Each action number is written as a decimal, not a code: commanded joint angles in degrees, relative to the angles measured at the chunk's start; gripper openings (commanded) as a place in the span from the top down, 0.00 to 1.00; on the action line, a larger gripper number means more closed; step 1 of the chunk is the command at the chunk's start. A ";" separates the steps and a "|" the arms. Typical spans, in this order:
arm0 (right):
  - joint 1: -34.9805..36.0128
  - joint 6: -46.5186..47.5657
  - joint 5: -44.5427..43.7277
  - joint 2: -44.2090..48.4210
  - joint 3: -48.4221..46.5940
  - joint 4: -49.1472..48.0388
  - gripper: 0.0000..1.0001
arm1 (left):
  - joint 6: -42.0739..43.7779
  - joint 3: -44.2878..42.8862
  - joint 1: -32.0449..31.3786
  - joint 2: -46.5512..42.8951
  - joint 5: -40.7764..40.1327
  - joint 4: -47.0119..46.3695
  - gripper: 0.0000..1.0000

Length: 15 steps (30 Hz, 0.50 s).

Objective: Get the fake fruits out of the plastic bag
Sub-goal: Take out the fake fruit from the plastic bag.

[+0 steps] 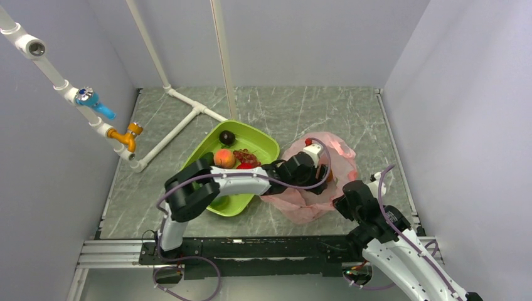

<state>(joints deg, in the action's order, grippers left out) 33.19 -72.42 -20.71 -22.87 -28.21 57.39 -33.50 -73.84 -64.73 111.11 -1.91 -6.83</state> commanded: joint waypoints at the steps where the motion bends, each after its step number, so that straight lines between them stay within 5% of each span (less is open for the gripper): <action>1: 0.24 0.80 -0.32 -0.42 -0.63 -1.14 1.00 | 3.42 -8.05 -0.83 5.42 -8.17 -3.30 0.24; 8: 0.24 1.31 0.58 -0.24 -0.34 -1.97 1.00 | 4.33 -15.49 -0.84 11.97 -15.74 -0.38 0.08; 15: 0.26 1.57 0.54 0.03 -0.43 -1.55 1.00 | 5.36 -19.48 -0.88 17.14 -18.77 -0.40 0.08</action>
<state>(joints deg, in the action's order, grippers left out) 33.19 -71.64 -20.43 -22.94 -28.21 56.93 -30.13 -90.32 -65.30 125.82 -16.88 -6.46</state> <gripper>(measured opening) 0.007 0.931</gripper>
